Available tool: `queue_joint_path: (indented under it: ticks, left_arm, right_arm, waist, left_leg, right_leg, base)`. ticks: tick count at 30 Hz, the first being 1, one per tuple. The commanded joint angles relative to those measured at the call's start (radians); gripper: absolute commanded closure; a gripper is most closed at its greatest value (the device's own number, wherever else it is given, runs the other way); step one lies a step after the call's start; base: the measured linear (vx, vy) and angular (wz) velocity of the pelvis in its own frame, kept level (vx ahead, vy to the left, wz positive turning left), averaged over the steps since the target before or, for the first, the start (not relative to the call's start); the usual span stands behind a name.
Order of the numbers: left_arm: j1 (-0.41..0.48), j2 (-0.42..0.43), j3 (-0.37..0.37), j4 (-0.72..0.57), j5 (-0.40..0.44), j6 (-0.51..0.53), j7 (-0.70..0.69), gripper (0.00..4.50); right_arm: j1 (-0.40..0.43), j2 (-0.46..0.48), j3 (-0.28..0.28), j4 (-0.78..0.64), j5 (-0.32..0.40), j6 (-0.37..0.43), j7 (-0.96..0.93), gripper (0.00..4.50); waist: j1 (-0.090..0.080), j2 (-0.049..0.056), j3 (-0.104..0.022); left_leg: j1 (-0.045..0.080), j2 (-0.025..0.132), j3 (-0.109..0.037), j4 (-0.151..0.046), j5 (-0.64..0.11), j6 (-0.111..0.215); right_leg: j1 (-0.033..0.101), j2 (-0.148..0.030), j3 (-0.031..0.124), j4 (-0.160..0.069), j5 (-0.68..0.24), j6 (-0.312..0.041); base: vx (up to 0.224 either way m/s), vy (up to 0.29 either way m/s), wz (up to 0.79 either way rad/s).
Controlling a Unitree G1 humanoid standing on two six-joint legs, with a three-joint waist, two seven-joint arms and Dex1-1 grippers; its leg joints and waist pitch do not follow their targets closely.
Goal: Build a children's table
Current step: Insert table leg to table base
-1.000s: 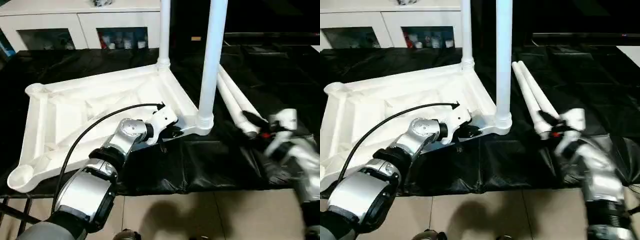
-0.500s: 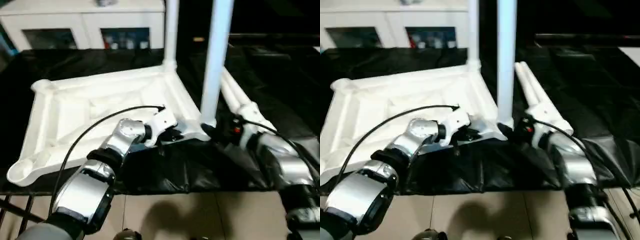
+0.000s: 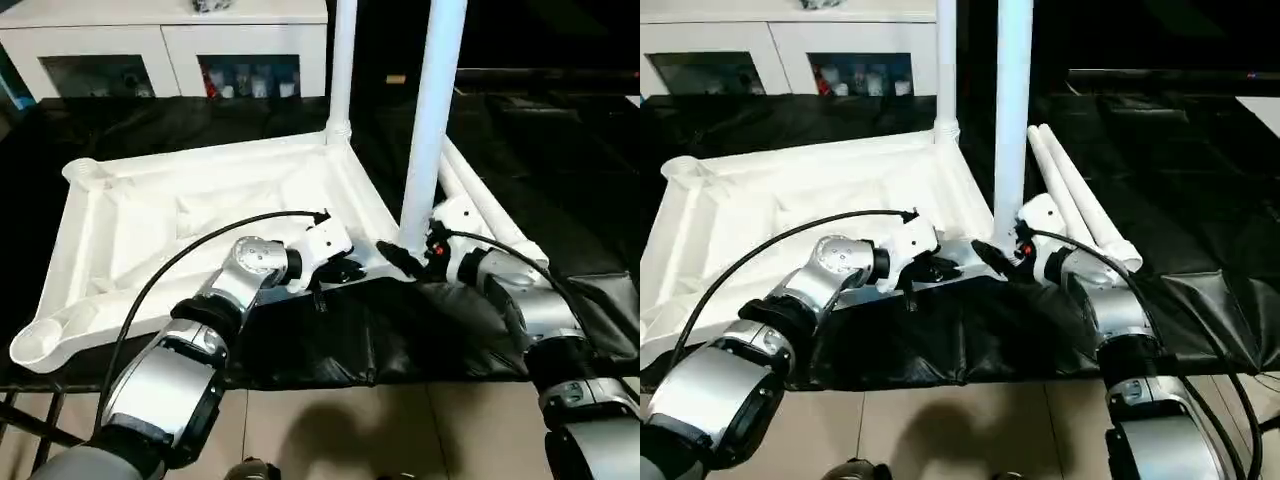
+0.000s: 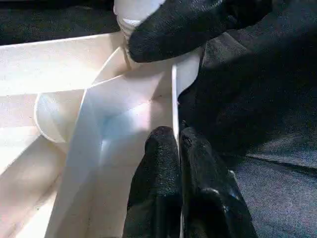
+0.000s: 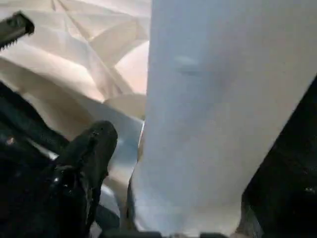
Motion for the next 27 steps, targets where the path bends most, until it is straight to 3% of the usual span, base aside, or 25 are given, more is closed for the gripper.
queue_joint_path:
  ticks: [1, 3, 5, 9, 20, 26, 27]
  left_arm:
    - [0.023, 0.009, -0.013, 0.013, 0.01, 0.005, -0.013, 4.5]
    - [0.023, 0.01, -0.014, 0.013, 0.01, 0.006, -0.015, 4.5]
    - [0.022, 0.01, -0.015, 0.014, 0.011, 0.007, -0.016, 4.5]
    - [0.021, 0.01, -0.015, 0.015, 0.011, 0.008, -0.018, 4.5]
    - [0.028, 0.014, -0.016, 0.011, 0.009, 0.011, -0.025, 4.5]
    - [0.035, 0.016, -0.013, 0.007, 0.005, 0.015, -0.021, 4.5]
    - [0.037, 0.017, -0.012, 0.004, 0.003, 0.016, -0.02, 4.5]
  right_arm:
    - [-0.025, -0.004, 0.014, 0.017, -0.008, -0.009, 0.006, 0.93]
    - [-0.032, 0.0, 0.014, 0.035, -0.013, -0.016, 0.003, 1.19]
    - [-0.036, 0.004, 0.017, 0.049, -0.014, -0.019, 0.002, 1.38]
    - [-0.043, 0.018, 0.011, 0.072, -0.003, -0.023, -0.006, 1.68]
    - [-0.037, 0.059, -0.015, 0.115, 0.014, -0.04, -0.008, 1.82]
    - [0.0, 0.131, -0.102, 0.126, 0.094, -0.039, -0.093, 1.85]
    - [0.016, 0.162, -0.153, 0.146, 0.128, -0.057, -0.139, 1.86]
  waist:
    - [0.004, -0.027, -0.077]
    - [0.004, -0.028, -0.078]
    - [0.002, -0.018, -0.08]
    - [0.002, -0.019, -0.08]
    - [-0.001, -0.017, -0.078]
    - [-0.002, -0.017, -0.077]
    - [-0.003, -0.015, -0.076]
  left_leg:
    - [0.017, 0.058, -0.027, -0.058, -0.166, 0.098]
    - [0.018, 0.059, -0.028, -0.057, -0.162, 0.1]
    - [0.019, 0.059, -0.028, -0.057, -0.162, 0.099]
    - [0.018, 0.059, -0.027, -0.056, -0.163, 0.101]
    - [0.021, 0.061, -0.029, -0.06, -0.202, 0.08]
    - [0.021, 0.062, -0.031, -0.063, -0.213, 0.071]
    - [0.022, 0.062, -0.03, -0.064, -0.227, 0.067]
  right_leg:
    - [0.05, -0.073, 0.041, -0.068, -0.209, -0.238]
    - [0.05, -0.073, 0.041, -0.067, -0.2, -0.24]
    - [0.049, -0.072, 0.041, -0.065, -0.185, -0.249]
    - [0.051, -0.07, 0.041, -0.063, -0.159, -0.259]
    - [0.05, -0.071, 0.041, -0.067, -0.2, -0.255]
    - [0.048, -0.074, 0.042, -0.069, -0.228, -0.25]
    - [0.046, -0.076, 0.043, -0.072, -0.241, -0.248]
  base:
    - [0.0, 0.0, 0.0]
    - [0.0, 0.0, 0.0]
    - [0.0, 0.0, 0.0]
    - [0.0, 0.0, 0.0]
    - [0.0, 0.0, 0.0]
    - [0.0, 0.0, 0.0]
    - [0.0, 0.0, 0.0]
